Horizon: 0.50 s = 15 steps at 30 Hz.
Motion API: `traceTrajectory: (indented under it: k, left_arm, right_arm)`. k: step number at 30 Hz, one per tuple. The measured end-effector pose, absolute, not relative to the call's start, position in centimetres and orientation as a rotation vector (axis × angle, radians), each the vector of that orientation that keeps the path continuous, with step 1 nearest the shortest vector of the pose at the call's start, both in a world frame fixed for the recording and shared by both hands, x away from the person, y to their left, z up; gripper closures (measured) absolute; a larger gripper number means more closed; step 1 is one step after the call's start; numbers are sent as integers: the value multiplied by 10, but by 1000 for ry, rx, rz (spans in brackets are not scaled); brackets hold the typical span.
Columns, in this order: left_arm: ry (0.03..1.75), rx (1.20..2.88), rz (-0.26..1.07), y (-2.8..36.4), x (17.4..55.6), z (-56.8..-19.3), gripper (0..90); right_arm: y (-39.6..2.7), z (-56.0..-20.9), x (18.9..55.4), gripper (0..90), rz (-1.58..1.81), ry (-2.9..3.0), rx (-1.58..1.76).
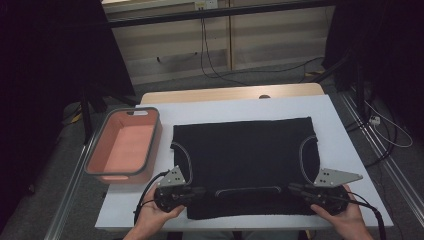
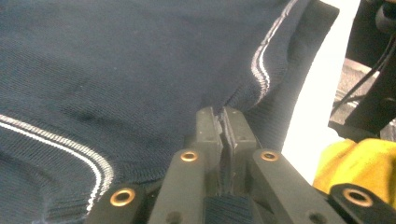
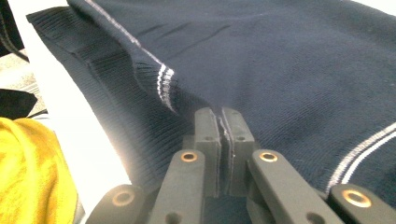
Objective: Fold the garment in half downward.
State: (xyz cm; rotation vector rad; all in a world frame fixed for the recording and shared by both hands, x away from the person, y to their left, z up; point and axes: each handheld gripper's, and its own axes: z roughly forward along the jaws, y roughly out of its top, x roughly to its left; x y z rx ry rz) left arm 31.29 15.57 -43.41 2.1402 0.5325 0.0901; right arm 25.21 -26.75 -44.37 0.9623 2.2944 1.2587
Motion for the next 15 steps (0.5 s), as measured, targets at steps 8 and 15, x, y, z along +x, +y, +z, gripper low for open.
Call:
traceTrajectory:
  k: [8,15]
  left_arm:
    - [504,2168,83,148,306,-437,864]
    - [512,2194,96,152,311,-445,862]
  right_arm:
    - [-275,-446,247,862,1240,2288,987]
    - [-270,-454,246,857,1220,2334,1002]
